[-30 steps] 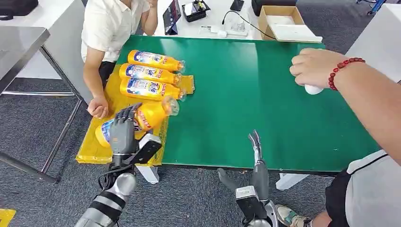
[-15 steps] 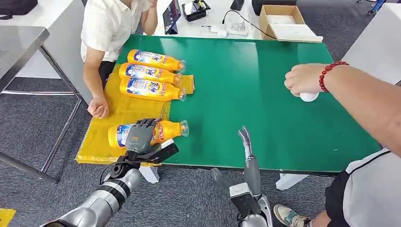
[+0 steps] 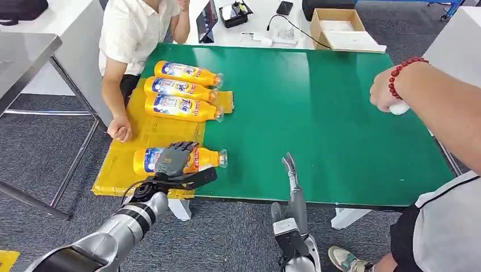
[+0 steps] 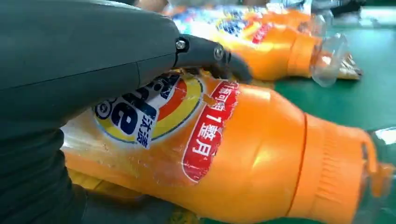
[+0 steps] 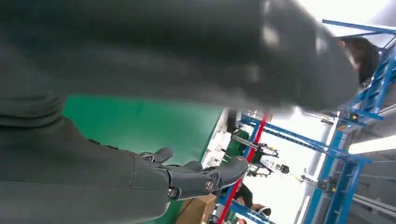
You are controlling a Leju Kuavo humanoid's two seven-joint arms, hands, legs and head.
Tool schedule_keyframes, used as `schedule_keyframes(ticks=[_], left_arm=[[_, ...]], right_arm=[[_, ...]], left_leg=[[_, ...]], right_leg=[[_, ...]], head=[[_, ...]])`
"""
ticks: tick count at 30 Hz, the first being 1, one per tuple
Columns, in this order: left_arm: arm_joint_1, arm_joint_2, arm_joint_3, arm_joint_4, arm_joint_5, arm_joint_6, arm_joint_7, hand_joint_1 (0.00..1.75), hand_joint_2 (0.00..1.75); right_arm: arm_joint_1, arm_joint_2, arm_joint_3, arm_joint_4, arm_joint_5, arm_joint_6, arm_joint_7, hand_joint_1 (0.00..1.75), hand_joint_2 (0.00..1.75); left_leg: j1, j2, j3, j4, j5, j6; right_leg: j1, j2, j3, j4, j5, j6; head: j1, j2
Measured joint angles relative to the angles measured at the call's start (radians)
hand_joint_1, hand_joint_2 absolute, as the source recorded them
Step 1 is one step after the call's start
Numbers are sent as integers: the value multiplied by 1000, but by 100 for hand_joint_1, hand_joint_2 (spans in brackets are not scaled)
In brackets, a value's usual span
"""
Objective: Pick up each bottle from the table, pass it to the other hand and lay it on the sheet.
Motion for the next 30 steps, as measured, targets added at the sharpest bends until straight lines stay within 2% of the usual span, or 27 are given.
schedule_keyframes(ticks=[9, 17, 20, 24, 30], left_arm=[[-34, -13, 57, 8, 229, -264, -162, 0, 175], [-16, -29, 100, -23, 374, -339, -261, 0, 175], [19, -31, 99, -77, 449, -343, -307, 0, 175], [113, -32, 62, -256, 591, -313, -309, 0, 175], [236, -23, -21, -568, 661, -132, -265, 0, 175]], right_arm=[[-37, 2, 18, 68, -29, -23, -1, 0, 0], [-52, -2, 38, 107, -63, -79, -1, 0, 0], [-56, -2, 39, 110, -95, -92, -1, 0, 0], [-55, -1, 38, 110, -100, -105, -1, 0, 0], [-22, -1, 1, 100, -90, -116, -2, 0, 0]], left_leg=[[-1, -3, 8, 0, 0, 0], [0, -1, 8, 0, 0, 0], [0, -1, 6, 0, 0, 0], [-1, 0, 0, 0, 1, 0], [-1, -1, -6, 0, 0, 0]], right_leg=[[0, -2, 8, -1, 0, 0], [0, -2, 9, 0, 0, 0], [0, -1, 6, 0, 0, 0], [0, -1, 0, 0, 0, 0], [0, -1, -6, 0, 0, 0]], head=[[0, 0], [0, 0], [0, 0], [0, 0], [0, 0]])
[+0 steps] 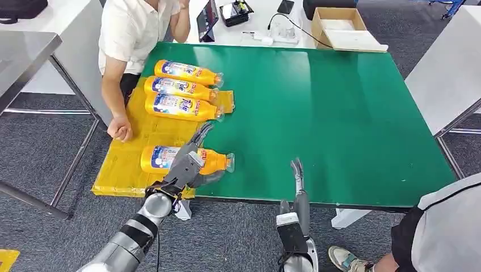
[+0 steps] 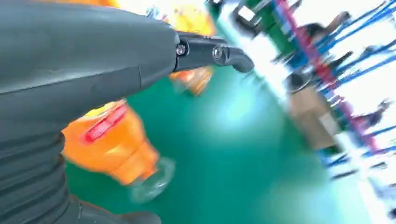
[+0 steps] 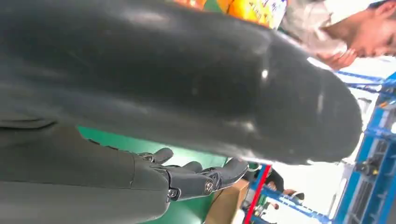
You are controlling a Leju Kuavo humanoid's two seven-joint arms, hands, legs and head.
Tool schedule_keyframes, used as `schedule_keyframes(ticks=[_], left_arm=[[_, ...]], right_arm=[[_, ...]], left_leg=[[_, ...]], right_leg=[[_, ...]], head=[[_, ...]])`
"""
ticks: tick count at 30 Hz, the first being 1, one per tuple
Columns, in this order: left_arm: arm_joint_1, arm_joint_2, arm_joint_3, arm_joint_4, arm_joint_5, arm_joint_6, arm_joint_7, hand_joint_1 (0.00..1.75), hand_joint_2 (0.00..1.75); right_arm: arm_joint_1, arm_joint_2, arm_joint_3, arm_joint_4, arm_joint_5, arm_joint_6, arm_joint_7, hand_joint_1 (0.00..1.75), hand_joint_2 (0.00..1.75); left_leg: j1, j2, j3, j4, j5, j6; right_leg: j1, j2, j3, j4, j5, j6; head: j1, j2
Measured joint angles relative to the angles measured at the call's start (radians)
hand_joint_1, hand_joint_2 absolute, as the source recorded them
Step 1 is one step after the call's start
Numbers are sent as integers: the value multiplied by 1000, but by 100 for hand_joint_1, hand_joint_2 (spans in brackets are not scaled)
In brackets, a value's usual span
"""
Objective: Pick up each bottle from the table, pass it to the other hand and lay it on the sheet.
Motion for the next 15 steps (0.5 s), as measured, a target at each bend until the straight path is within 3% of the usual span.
schedule_keyframes(ticks=[12, 15], left_arm=[[185, 2, -32, -354, 204, 152, -101, 0, 175], [222, 2, -30, -408, 388, 103, -89, 0, 175]], right_arm=[[55, 14, -77, -50, -56, 25, -1, 0, 0], [70, 20, -88, -77, -131, 58, -2, 0, 0]], left_leg=[[0, 2, -1, 0, -1, 0], [0, 2, -1, 0, -1, 0]], right_leg=[[0, 1, -3, 0, 0, 0], [0, 1, -2, 0, 0, 0]], head=[[0, 0], [0, 0]])
